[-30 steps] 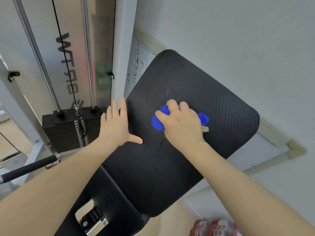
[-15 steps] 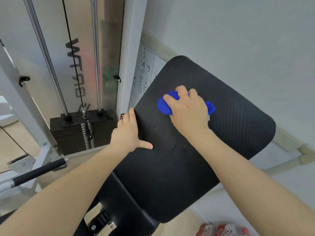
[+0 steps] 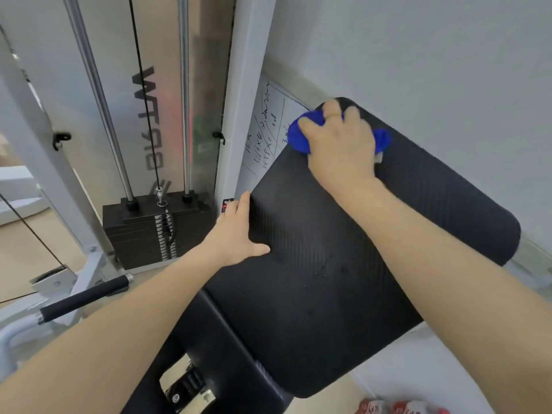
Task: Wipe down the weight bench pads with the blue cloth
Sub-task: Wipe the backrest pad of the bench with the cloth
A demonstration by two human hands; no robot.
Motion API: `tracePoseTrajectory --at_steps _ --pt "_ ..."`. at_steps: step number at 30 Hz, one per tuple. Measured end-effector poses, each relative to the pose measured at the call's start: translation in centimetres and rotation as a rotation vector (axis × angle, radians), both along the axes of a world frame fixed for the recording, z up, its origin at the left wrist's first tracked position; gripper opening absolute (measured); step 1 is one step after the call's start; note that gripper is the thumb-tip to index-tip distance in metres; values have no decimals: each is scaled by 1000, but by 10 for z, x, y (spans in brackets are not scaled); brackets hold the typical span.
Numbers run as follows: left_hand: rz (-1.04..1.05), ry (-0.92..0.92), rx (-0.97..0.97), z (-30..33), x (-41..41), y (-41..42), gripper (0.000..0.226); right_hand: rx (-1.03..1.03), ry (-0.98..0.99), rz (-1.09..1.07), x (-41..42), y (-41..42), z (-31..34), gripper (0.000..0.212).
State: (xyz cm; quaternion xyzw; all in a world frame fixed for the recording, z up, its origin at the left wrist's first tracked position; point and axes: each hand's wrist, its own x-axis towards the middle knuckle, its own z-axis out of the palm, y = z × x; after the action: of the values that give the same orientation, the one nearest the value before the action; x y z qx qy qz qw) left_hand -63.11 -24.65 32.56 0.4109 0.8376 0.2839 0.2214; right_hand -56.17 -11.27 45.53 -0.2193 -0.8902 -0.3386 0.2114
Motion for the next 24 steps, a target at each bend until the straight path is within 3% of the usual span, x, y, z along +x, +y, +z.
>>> tracePoseTrajectory --at_steps 2,6,8,12,13,16,18,22,24 --pt "-20 53 -29 -1 -5 -2 108 -94 98 -40 -13 12 7 32" --pt "-23 81 -71 -2 -11 -5 104 -102 127 28 -18 -14 -40 38" --pt "-15 65 -48 -3 -13 -9 98 -155 3 89 -11 -37 -67 37" --pt "38 20 44 -9 -9 -14 76 -178 -477 153 9 -58 -84 34" --pt "42 18 27 -11 -6 -14 74 -122 -426 156 5 -48 -72 34" --pt "48 41 -60 -13 -6 -9 76 -38 -13 129 -18 -5 -25 38" --pt "46 13 -63 -13 -9 -9 79 -51 78 103 -24 3 -21 42" --pt "26 -129 19 -10 -8 -16 89 -108 35 100 -17 -29 -58 40" --pt "-6 -174 41 -11 -10 -21 89 -180 -221 125 0 -53 -85 36"
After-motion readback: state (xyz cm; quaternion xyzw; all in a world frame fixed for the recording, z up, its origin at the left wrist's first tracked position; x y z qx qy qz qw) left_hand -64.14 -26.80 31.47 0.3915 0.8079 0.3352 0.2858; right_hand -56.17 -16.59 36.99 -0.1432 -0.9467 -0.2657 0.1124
